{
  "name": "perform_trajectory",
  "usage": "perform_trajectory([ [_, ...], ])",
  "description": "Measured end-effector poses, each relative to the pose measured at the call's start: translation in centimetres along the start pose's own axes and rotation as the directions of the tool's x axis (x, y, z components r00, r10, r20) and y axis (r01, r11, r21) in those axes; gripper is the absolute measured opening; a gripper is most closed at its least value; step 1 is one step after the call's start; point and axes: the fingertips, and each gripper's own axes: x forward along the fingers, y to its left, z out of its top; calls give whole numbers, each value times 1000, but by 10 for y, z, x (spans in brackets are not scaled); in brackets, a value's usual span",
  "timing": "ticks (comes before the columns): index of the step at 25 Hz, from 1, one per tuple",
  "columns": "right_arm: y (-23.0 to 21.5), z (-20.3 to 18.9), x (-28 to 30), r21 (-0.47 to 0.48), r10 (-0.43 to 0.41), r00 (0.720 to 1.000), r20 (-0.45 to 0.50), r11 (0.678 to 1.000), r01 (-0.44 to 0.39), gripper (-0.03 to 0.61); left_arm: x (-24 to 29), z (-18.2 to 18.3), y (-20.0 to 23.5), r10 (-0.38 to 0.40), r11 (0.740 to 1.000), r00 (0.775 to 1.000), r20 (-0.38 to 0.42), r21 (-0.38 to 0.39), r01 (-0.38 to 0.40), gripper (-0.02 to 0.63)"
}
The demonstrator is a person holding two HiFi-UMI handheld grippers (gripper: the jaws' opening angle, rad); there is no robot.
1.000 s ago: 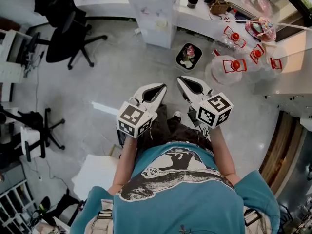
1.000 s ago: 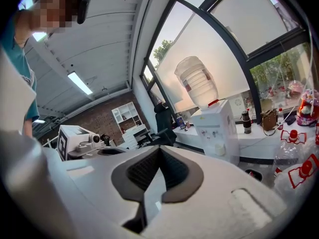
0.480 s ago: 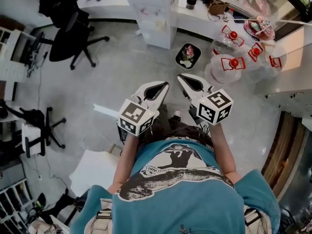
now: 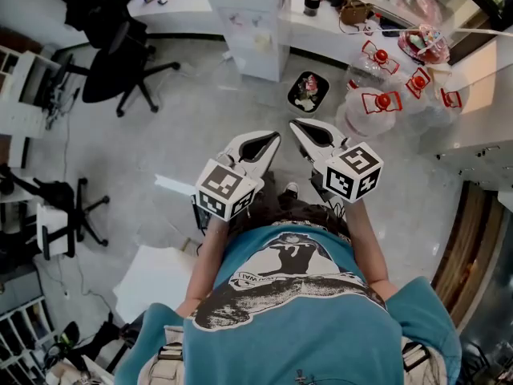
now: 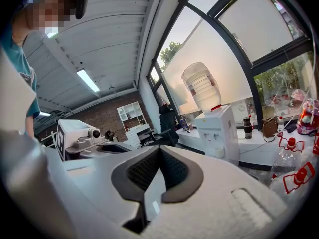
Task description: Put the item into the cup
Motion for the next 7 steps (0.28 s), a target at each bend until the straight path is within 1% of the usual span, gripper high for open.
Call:
perform_trajectory([
  [7, 1, 3, -4, -5, -8, 1000, 5, 1000, 8, 0, 2, 0, -8, -22, 1000, 1000, -12, 12, 22, 0],
])
